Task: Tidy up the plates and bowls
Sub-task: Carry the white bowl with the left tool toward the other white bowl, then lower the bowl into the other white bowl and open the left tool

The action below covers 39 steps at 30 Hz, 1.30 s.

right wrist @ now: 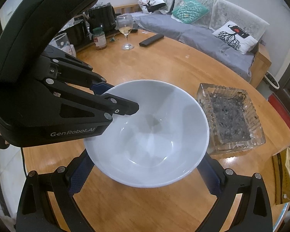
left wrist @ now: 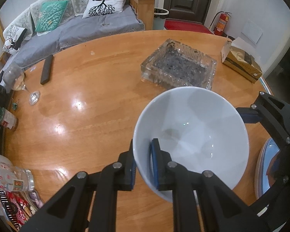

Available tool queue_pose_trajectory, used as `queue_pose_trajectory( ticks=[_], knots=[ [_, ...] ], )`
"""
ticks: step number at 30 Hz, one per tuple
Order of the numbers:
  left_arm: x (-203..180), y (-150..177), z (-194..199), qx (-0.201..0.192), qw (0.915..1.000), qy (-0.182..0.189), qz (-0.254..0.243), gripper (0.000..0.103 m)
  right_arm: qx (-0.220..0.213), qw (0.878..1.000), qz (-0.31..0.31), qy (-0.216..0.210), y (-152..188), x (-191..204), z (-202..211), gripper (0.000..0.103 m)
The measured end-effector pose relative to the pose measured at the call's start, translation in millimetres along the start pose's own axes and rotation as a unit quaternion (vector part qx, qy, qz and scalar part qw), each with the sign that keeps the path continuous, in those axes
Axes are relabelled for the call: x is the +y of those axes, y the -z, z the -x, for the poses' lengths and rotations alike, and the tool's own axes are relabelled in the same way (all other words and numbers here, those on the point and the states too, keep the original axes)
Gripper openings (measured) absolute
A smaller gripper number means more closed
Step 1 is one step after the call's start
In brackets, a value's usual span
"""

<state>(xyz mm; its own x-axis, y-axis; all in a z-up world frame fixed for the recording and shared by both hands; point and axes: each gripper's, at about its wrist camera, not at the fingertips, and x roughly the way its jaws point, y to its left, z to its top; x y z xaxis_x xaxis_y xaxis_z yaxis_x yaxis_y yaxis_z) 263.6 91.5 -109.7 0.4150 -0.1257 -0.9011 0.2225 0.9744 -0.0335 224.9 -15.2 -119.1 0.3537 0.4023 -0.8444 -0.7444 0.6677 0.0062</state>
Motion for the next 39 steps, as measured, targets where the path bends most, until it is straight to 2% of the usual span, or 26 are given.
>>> queue_pose_trajectory(
  ticks=[16,25,30,33,36,39],
  knots=[
    [-7,3,-7,0.003,0.9997,-0.019,-0.014,0.012,0.015,1.000,0.010,0.024,8,1,-3,0.097],
    [-9,4,-7,0.002,0.9997,-0.023,-0.012,0.012,0.011,0.999,0.011,0.029,9,2,2,0.097],
    [-7,3,-6,0.002,0.9999,-0.013,-0.002,0.015,-0.001,1.000,0.005,0.031,12,3,9,0.095],
    [-6,0,-3,-0.005,1.0000,0.001,0.003,0.030,-0.021,0.997,-0.037,0.063,23,5,21,0.097],
    [-10,-4,-5,-0.004,0.9999,0.009,-0.007,0.032,-0.039,0.992,-0.108,0.057,42,13,30,0.097],
    [-13,-7,-9,0.001,0.9998,0.008,-0.016,0.037,-0.058,0.987,-0.129,0.075,55,29,29,0.100]
  ],
)
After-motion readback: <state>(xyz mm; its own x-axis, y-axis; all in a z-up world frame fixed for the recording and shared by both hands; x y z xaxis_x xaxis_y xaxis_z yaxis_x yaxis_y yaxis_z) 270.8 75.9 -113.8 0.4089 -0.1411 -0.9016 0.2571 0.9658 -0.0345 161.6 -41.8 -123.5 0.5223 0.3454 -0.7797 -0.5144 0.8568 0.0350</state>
